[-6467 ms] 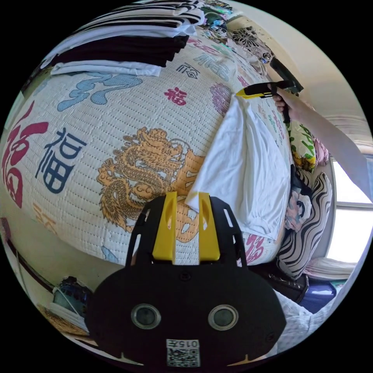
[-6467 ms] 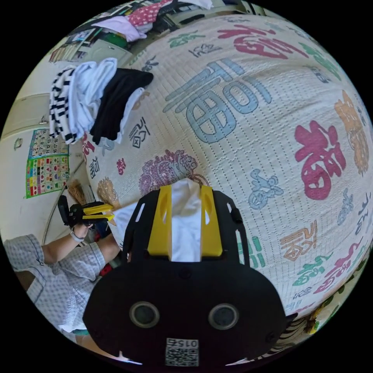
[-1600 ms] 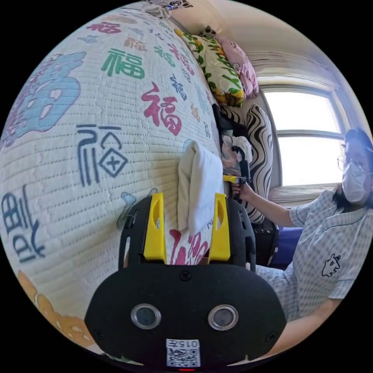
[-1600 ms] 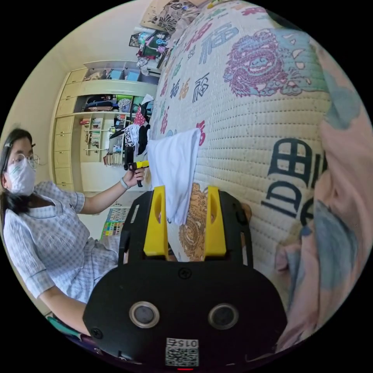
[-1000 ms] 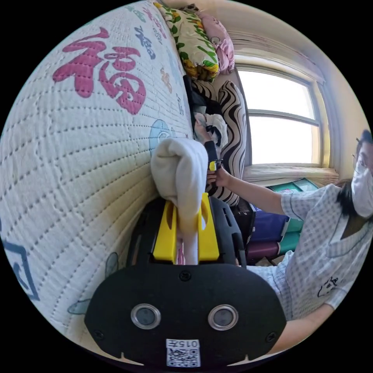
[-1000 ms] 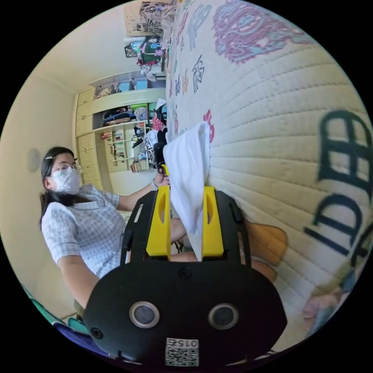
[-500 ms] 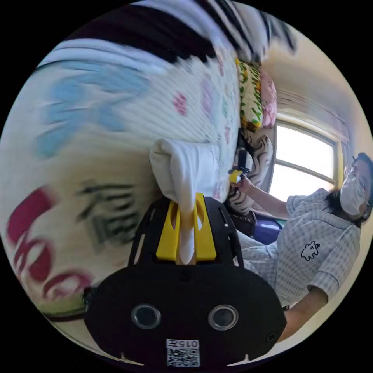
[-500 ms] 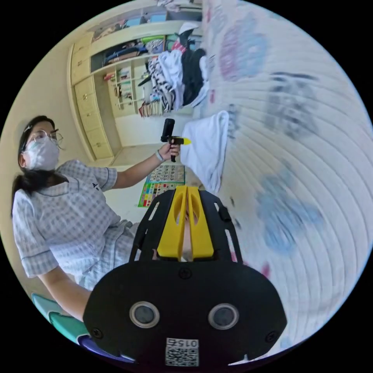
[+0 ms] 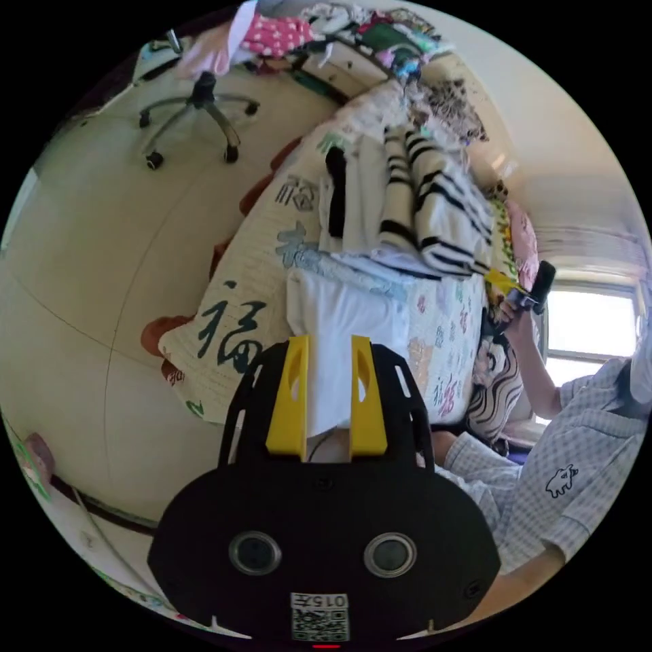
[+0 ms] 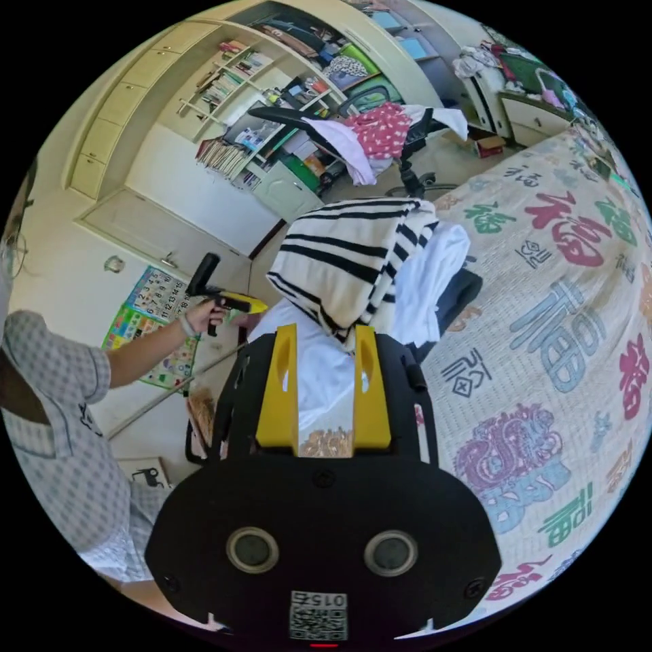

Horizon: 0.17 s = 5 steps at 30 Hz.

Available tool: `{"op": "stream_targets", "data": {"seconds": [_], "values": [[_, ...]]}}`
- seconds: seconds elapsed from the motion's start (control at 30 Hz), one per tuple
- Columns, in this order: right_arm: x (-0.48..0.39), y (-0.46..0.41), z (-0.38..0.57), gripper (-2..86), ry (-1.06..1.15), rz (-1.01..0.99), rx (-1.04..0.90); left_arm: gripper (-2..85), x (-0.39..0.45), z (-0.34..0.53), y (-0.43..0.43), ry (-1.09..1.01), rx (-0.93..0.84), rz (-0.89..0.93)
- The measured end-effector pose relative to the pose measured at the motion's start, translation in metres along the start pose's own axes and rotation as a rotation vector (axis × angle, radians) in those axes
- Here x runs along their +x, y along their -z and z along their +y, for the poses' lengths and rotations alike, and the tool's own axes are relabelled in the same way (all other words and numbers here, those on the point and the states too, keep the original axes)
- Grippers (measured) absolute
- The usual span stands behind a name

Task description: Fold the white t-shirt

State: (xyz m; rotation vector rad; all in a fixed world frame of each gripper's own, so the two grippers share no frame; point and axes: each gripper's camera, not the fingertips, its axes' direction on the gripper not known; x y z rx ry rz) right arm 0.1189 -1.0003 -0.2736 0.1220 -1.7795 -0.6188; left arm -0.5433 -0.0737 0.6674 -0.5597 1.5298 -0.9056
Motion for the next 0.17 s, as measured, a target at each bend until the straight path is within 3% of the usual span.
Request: {"op": "stream_targets", "data": {"seconds": [0.17], "values": [[-0.014,-0.033,-0.015,3.2,-0.138,-0.314,0.096,12.7,0.078,0.070,0.017,-0.068,0.240,-0.094]]}}
